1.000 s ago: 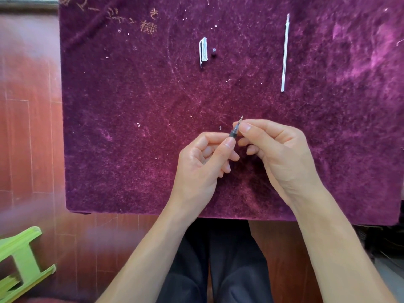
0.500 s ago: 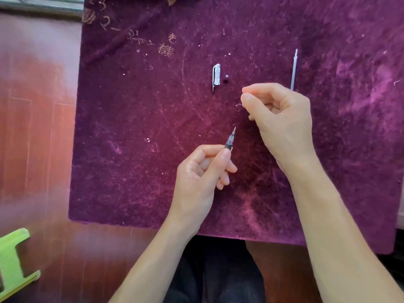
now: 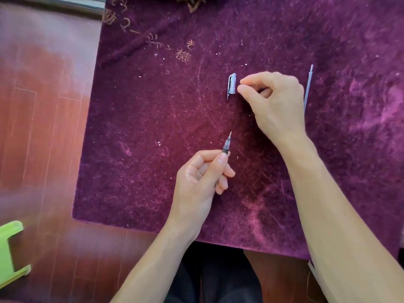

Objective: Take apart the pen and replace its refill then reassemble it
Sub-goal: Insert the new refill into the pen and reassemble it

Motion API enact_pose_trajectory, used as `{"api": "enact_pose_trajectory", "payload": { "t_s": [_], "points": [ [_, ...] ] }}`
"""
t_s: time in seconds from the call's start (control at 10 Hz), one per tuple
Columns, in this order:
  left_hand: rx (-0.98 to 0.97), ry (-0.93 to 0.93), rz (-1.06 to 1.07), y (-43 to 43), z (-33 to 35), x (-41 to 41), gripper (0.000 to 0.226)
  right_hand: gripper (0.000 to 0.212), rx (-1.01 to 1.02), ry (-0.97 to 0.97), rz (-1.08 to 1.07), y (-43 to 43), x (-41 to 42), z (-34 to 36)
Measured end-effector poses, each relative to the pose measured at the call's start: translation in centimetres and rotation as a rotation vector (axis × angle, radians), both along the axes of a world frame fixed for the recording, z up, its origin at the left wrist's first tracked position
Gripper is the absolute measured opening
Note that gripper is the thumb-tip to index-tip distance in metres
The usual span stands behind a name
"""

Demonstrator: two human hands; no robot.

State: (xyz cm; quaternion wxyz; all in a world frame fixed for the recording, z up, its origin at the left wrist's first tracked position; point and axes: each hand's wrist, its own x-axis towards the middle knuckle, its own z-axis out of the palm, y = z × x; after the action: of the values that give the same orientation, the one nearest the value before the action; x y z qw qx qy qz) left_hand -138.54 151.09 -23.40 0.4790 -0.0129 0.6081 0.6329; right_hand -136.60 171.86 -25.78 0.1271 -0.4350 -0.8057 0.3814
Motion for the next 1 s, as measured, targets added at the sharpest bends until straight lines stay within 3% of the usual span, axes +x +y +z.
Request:
{"api": "enact_pose_trajectory", "payload": {
  "t_s": [0.1, 0.2, 0.4, 1.0],
  "points": [
    [0.000, 0.002, -0.004, 0.1, 0.0, -0.2, 0.015, 0.010, -0.073, 0.053, -0.038, -0.2, 0.7, 0.7],
    [-0.004, 0.011, -0.029, 0.2, 0.0, -0.3, 0.015, 0.007, -0.302, 0.260, -0.118, -1.3, 2.3, 1.9],
    [-0.022, 0.035, -0.066, 0.6, 0.0, 0.2, 0.017, 0.013, -0.590, 0.353, -0.135, -4.4, 6.7, 2.9],
    [-0.046, 0.087, -0.190, 1.1, -0.1, 2.3, 0.017, 0.018, -0.557, 0.308, -0.044, -5.4, 10.8, 3.2]
  ]
}}
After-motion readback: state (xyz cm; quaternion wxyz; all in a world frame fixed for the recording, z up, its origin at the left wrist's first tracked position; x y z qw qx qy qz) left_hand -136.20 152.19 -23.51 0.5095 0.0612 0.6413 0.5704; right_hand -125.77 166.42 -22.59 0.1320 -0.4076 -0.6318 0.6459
